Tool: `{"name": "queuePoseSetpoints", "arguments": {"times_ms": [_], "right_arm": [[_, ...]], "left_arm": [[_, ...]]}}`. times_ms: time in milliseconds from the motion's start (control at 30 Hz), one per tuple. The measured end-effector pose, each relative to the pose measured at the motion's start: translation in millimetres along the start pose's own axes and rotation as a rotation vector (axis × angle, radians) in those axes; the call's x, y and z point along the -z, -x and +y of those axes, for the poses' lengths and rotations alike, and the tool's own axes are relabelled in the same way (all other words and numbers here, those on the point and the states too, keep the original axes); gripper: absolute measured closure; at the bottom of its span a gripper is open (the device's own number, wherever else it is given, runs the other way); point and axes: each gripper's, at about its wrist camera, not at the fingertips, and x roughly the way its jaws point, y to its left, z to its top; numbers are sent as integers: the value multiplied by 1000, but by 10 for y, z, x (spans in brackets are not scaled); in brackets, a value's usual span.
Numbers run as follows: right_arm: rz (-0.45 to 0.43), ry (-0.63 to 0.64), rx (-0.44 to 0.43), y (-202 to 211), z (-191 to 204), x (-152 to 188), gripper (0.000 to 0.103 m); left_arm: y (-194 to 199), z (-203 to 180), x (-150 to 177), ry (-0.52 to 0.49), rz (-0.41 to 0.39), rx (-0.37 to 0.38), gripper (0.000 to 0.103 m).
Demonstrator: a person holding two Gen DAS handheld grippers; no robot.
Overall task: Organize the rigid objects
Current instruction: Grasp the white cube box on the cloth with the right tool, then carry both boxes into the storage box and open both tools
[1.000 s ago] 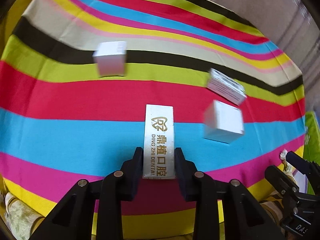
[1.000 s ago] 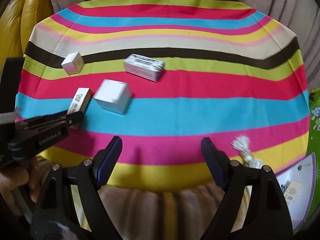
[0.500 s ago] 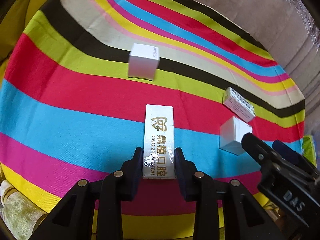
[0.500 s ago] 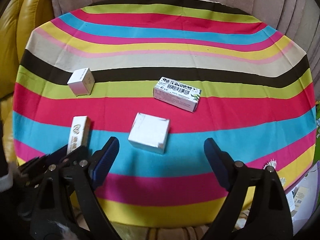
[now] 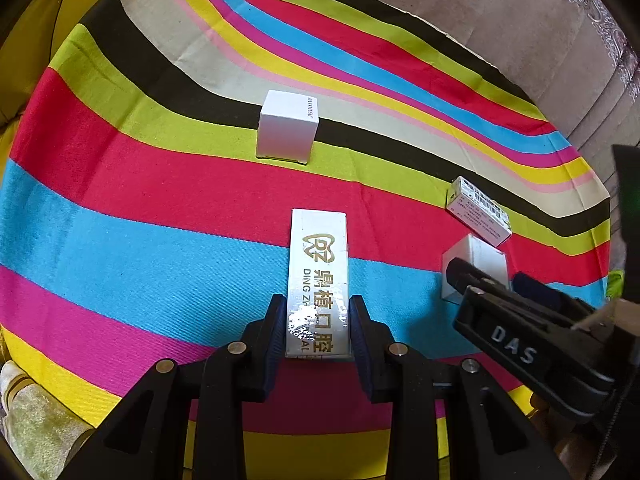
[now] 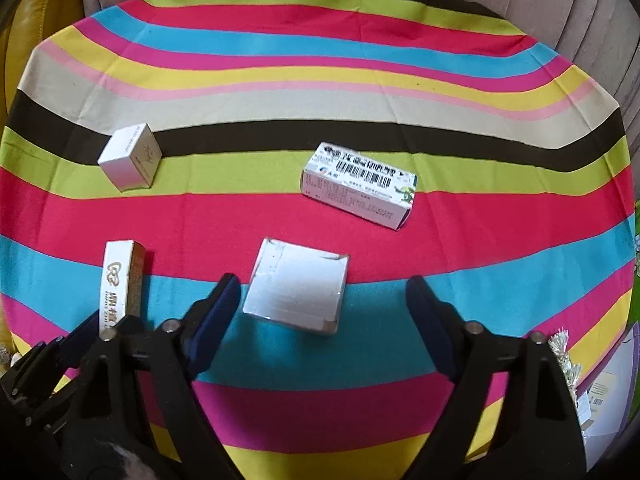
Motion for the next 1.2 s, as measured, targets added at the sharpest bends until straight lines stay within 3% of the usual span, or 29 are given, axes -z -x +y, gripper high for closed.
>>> {"name": "queuePoseSetpoints", "arguments": {"times_ms": [67, 133, 567, 867, 1200], "right_arm": [[21, 2, -11, -56, 8, 16, 45], [29, -1, -16, -80, 10, 36, 53], [-46, -21, -33, 251, -59, 179, 53], [-74, -69, -68, 558, -383, 387, 53], [-84, -137, -62, 904, -959, 733, 53]], "left_arm": [[-2, -2, -5, -3, -1, 0, 70], [4, 1, -2, -8, -3, 5, 70], [269, -178, 50, -58, -102, 16, 70], [570, -461, 240, -86, -147, 56, 70], [772, -986, 567, -164, -123, 141, 70]]}}
